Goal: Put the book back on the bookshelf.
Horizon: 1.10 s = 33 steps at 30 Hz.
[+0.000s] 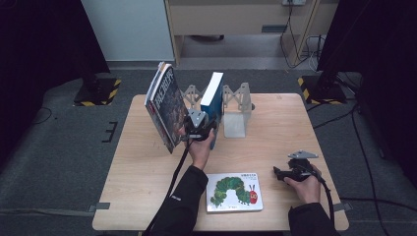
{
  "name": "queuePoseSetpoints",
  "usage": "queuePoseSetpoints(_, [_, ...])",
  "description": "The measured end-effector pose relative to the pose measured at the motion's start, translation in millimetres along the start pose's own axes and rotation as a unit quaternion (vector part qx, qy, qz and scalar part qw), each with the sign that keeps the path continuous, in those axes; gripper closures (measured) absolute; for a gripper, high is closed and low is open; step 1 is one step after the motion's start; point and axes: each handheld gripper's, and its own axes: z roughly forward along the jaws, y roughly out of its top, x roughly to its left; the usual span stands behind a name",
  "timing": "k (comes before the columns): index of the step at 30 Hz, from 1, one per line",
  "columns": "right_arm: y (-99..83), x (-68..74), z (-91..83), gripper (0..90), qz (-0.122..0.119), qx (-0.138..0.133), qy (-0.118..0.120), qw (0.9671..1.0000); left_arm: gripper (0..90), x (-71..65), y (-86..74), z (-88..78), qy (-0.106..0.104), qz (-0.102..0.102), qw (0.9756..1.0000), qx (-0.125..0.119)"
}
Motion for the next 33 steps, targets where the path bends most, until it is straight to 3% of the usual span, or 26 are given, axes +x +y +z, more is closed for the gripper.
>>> queuePoseSetpoints(3, [-0.1, 0.2, -0.1, 19.2, -0.001, 0.000, 0.001, 1.0000, 53.3, -1.8, -5.8, -7.9, -0.004, 0.010, 0.9999, -0.001])
queuePoseSetpoints(7, [-0.1, 0.4, -0.2, 19.2, -0.001, 0.000, 0.000, 1.0000, 54.2, 0.8, -11.1, -13.9, -0.016, 0.001, 0.9999, -0.002])
queuePoseSetpoints(15, [0.1, 0.3, 0.0, 19.1, 0.000, 0.000, 0.001, 1.0000, 57.1, -4.3, -8.4, -10.7, -0.002, -0.011, 0.9999, 0.000])
queuePoseSetpoints(22, [0.3, 0.2, 0.3, 19.2, -0.001, -0.001, 0.002, 1.0000, 59.5, -5.8, -3.3, -7.8, 0.017, -0.010, 0.9998, 0.008])
queuePoseSetpoints(25, [0.6, 0.5, 0.4, 19.5, -0.001, 0.000, 0.002, 1.0000, 59.8, -3.9, -1.1, -5.7, 0.019, -0.018, 0.9996, 0.011])
queuePoseSetpoints(33, [0.7, 0.1, 0.4, 19.7, -0.004, 0.000, 0.004, 1.0000, 59.9, -6.0, 5.0, 4.2, 0.019, -0.016, 0.9995, 0.018])
